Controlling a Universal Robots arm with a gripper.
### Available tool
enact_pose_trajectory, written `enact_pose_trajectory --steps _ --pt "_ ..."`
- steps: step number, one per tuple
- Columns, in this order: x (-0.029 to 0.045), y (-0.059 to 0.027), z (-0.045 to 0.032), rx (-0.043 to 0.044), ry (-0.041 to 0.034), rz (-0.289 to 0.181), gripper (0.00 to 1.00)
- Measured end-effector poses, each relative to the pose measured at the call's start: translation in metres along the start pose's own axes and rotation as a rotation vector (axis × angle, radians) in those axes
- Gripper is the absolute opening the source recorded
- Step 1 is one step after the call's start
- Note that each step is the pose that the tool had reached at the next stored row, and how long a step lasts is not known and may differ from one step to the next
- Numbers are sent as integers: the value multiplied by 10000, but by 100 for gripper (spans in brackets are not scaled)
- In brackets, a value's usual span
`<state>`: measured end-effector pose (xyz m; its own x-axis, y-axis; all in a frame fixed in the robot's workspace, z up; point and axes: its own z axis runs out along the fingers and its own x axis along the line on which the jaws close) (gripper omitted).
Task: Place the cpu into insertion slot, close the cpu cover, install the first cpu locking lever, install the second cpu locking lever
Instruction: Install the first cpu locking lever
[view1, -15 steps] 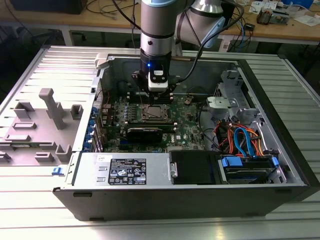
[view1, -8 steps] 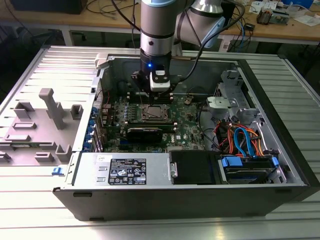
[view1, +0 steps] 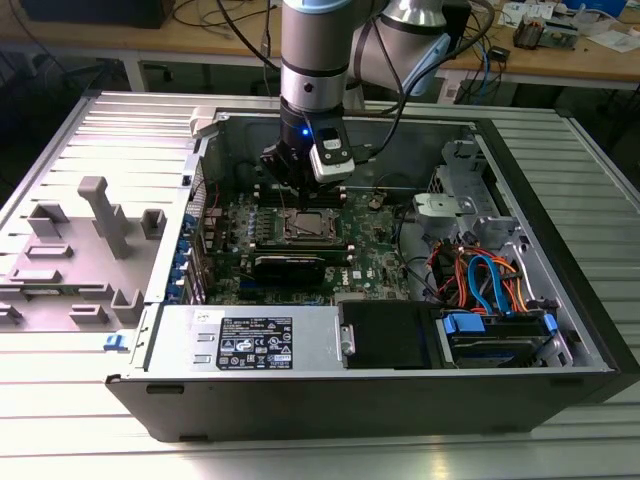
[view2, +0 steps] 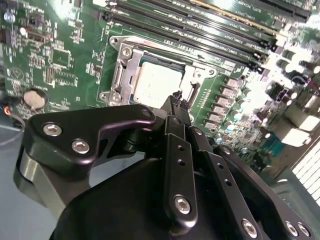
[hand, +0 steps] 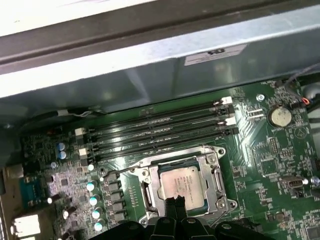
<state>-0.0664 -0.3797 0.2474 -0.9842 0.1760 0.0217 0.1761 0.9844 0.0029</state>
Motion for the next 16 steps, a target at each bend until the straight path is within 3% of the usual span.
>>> enact_pose_trajectory --steps 2,16 --pt "0 0 0 4 0 -207 11" --pt "0 0 0 5 0 -235 11"
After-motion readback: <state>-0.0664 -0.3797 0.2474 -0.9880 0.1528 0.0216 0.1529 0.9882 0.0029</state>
